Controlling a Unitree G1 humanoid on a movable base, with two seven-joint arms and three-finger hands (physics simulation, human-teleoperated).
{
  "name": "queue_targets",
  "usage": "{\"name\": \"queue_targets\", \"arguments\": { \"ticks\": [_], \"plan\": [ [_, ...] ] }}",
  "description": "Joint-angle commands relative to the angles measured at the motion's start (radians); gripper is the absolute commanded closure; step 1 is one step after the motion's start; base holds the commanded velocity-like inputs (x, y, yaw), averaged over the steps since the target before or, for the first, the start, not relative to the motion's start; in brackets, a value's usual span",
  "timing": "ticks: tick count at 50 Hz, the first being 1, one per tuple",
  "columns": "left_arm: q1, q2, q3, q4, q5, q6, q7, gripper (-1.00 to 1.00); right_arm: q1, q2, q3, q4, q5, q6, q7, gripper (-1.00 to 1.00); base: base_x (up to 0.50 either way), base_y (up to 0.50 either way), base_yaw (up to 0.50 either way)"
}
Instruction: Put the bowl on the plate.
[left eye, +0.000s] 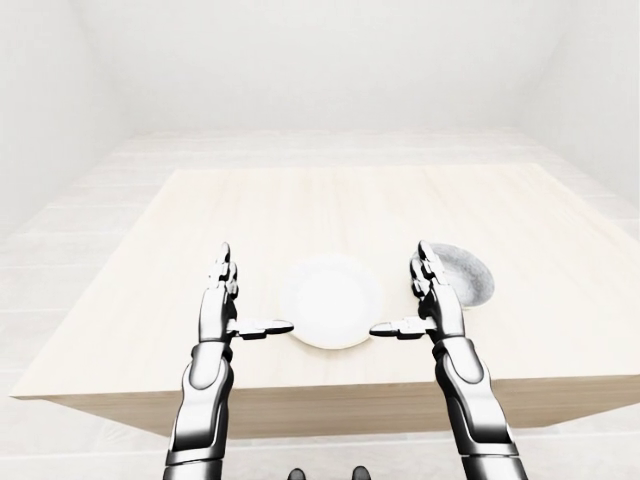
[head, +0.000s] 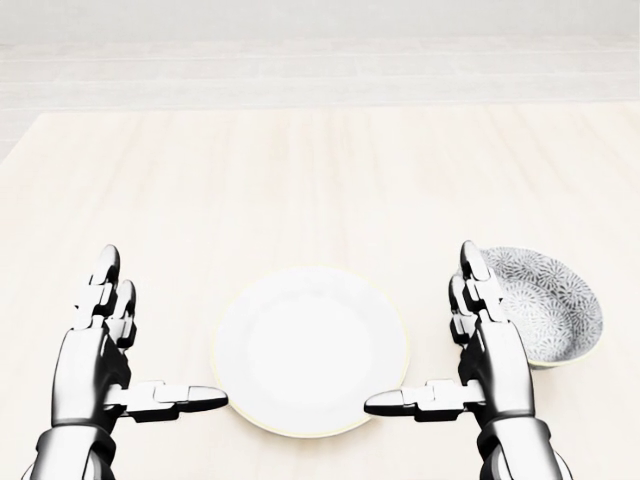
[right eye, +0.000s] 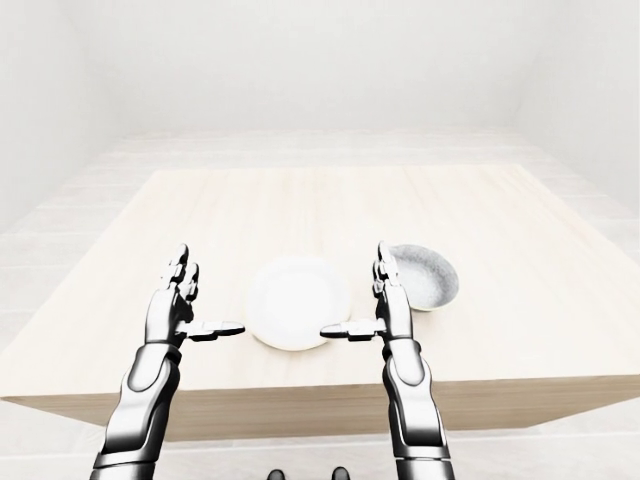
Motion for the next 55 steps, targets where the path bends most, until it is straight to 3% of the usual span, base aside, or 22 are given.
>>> {"name": "queue_targets", "arguments": {
  "ticks": [1, 22, 32, 36, 45, 46, 55],
  "plan": [
    [0.001, 0.001, 0.005, 0.008, 0.002, -0.012, 0.001, -1.0, 0.002, 0.0, 0.0, 0.012, 0.0, -0.011, 0.002, -1.0, 0.12, 0.09, 0.0],
    [-0.002, 0.002, 0.006, 0.044, 0.002, -0.039, 0.002, -1.0, -0.006, -0.001, 0.001, 0.02, 0.001, -0.005, 0.001, -1.0, 0.13, 0.01, 0.0],
    [-0.006, 0.005, 0.009, 0.051, 0.002, -0.046, 0.005, -1.0, -0.009, 0.0, 0.001, 0.028, 0.007, -0.012, 0.002, -1.0, 0.17, 0.0, 0.0],
    [-0.004, 0.005, 0.008, 0.039, 0.0, -0.037, 0.003, -1.0, -0.011, 0.0, 0.003, 0.035, 0.002, -0.016, 0.001, -1.0, 0.17, 0.0, 0.0],
    [-0.002, 0.007, 0.015, 0.034, -0.002, -0.039, 0.003, -1.0, 0.009, -0.006, -0.007, -0.005, -0.01, 0.02, -0.01, -1.0, 0.03, 0.0, 0.0],
    [-0.003, 0.007, 0.015, 0.034, -0.001, -0.039, 0.003, -1.0, 0.011, -0.005, -0.008, -0.011, -0.021, 0.048, -0.027, -1.0, 0.0, 0.0, 0.0],
    [-0.001, 0.009, 0.015, 0.044, 0.001, -0.052, 0.0, -1.0, 0.041, -0.023, -0.018, -0.089, -0.068, 0.051, -0.035, -1.0, 0.0, 0.0, 0.0]
  ]
}}
